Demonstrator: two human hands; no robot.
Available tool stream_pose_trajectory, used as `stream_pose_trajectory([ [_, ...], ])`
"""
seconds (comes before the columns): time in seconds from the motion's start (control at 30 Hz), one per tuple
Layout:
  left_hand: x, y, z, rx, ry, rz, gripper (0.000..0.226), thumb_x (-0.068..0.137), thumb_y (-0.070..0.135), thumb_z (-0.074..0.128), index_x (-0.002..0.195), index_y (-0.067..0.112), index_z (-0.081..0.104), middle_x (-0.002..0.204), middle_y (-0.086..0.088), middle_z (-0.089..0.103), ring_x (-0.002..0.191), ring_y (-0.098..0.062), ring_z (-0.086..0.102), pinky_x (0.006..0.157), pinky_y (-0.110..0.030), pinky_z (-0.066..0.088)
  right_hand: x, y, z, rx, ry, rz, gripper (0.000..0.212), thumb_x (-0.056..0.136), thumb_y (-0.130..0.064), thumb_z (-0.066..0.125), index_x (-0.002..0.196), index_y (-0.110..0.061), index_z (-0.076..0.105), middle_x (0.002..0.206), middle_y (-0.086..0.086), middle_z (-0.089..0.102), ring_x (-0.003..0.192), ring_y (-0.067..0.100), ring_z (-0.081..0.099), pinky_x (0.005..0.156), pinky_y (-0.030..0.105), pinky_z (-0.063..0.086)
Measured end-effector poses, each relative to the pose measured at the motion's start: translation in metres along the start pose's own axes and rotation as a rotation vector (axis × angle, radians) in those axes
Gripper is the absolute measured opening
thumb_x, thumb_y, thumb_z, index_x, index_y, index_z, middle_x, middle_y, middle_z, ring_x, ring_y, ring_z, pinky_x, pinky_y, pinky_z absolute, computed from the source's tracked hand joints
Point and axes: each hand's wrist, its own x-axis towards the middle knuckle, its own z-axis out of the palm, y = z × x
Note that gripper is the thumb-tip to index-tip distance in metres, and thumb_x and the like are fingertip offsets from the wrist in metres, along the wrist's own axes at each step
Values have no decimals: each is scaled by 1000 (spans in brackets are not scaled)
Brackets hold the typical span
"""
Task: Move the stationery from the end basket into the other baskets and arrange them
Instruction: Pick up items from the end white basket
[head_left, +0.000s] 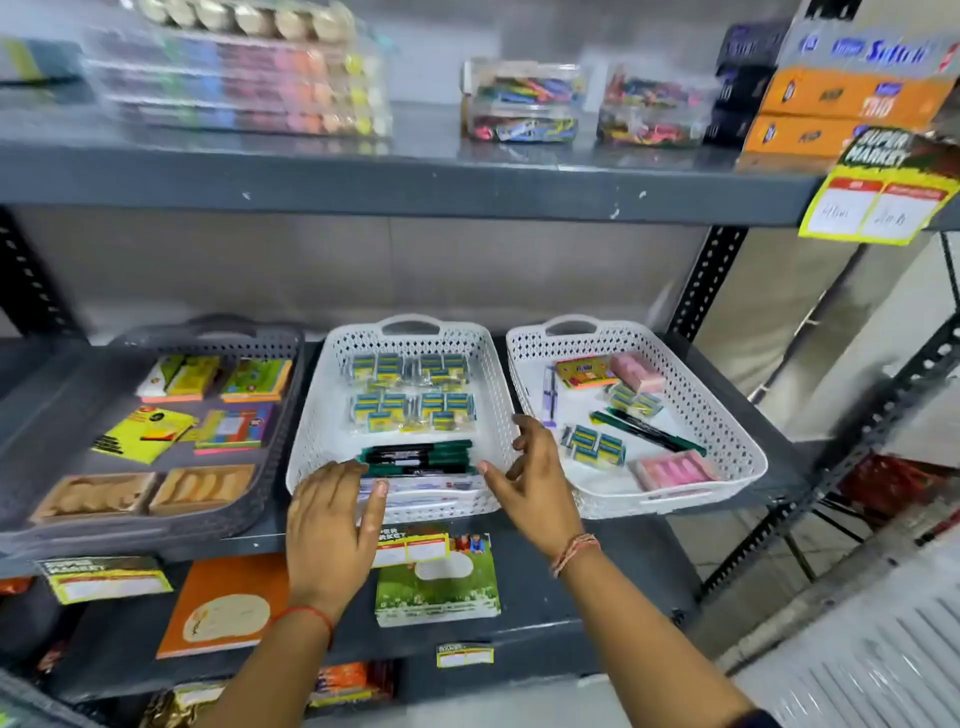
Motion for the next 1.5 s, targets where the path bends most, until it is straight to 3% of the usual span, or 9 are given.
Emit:
stream_pose_trajectory([
  [0.13,-5,-6,17,90,102,21,81,92,58,11,103,-1,67,112,-20,67,114,-39,53,105,-50,30,-2,3,6,-73,-28,-60,48,86,-16,65,129,-5,45,113,18,50,86,19,51,76,7,34],
  [0.3,-5,-10,22,103,224,53,73,95,51,17,101,-1,68,106,-21,69,109,-42,56,102,-47,29,27,20,-31,-345,142,-181,30,80,-1,62,108,-7,68,124,20,59,108,37,54,93,39,46],
  [0.47,-4,-3,21,88,249,51,69,96,45,19,100,-3,68,109,-23,67,108,-44,56,99,-52,33,79,66,-70,-819,-475,180,56,93,-15,47,146,-12,29,157,16,20,143,31,24,116,38,30],
  [0.57,1,2,21,71,268,12,54,91,35,31,100,-3,68,113,-24,66,107,-44,56,97,-54,37,87,78,-66,-888,-621,281,58,95,-15,42,148,-16,20,156,20,12,143,37,20,114,45,29],
  [0.73,5,-1,18,105,301,-8,48,89,29,34,101,-2,69,118,-25,63,114,-44,54,93,-51,40,88,80,-62,-900,-580,253,53,88,-11,50,138,-18,33,133,20,50,122,39,48,99,45,44],
  [0.9,16,-16,11,154,310,-7,52,91,34,32,102,-2,68,119,-23,63,122,-41,48,101,-49,32,93,64,-64,-971,-353,242,47,76,-26,66,119,-13,53,117,14,64,115,33,53,97,39,42],
  [1.1,20,-33,6,201,262,45,64,96,40,22,102,-4,68,113,-21,67,116,-42,53,94,-49,39,124,-4,-47,-721,54,-21,44,65,-28,74,107,-15,68,106,16,71,105,36,58,87,38,48],
  [1.3,22,-35,15,195,264,18,62,95,38,21,103,-1,69,115,-18,67,117,-41,53,95,-51,42,172,-51,51,-355,-477,-189,53,69,-13,80,118,-5,63,120,14,67,108,27,62,94,30,48],
  [1.5,20,-39,20,199,290,79,61,96,37,21,105,1,69,119,-16,65,120,-37,51,96,-44,37,178,-37,120,-333,-647,-140,50,74,-7,75,121,-4,59,128,14,59,118,27,55,101,28,43],
])
